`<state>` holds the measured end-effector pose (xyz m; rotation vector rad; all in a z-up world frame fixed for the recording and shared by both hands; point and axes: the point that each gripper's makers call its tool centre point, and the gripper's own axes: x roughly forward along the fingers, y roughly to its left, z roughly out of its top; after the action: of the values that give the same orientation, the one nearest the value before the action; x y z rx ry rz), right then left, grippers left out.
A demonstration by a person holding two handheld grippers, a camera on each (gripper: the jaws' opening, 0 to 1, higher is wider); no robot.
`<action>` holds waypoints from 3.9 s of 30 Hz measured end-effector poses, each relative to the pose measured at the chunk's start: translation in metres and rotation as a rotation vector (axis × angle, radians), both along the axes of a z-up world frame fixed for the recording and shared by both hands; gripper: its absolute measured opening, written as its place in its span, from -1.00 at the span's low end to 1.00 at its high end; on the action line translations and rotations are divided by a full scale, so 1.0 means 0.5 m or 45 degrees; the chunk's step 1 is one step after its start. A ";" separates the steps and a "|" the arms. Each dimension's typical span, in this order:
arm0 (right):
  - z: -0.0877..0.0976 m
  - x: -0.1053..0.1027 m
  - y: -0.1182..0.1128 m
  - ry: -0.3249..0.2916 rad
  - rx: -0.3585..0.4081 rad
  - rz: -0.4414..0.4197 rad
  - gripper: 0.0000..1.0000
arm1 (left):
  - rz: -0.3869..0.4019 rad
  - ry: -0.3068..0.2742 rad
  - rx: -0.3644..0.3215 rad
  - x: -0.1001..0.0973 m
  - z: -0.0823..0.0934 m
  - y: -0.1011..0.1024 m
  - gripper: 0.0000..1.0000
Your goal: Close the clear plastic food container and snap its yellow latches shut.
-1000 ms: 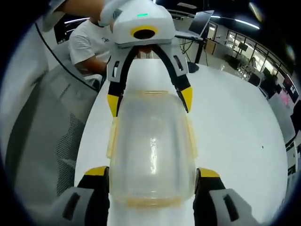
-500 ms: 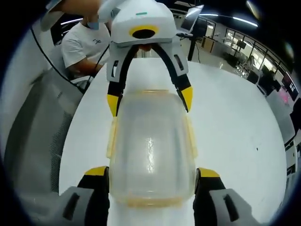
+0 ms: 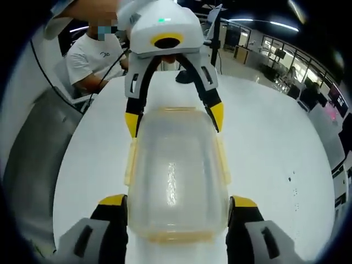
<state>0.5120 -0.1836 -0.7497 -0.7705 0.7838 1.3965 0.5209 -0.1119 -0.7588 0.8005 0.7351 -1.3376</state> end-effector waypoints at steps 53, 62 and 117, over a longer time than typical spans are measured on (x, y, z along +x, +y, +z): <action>0.130 -0.172 -0.070 -0.129 0.150 -0.514 0.98 | 0.355 -0.128 -0.152 -0.166 0.150 0.071 0.99; 0.156 -0.237 -0.105 -0.131 0.263 -0.725 0.98 | 0.486 -0.140 -0.192 -0.242 0.165 0.096 0.99; 0.215 -0.572 -0.238 -0.148 0.504 -1.195 0.98 | 1.124 -0.128 -0.374 -0.553 0.201 0.233 0.98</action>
<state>0.2261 -0.3027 -0.6423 -0.1119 0.6171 0.6084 0.2445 0.0046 -0.6586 0.2346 0.6715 -0.5746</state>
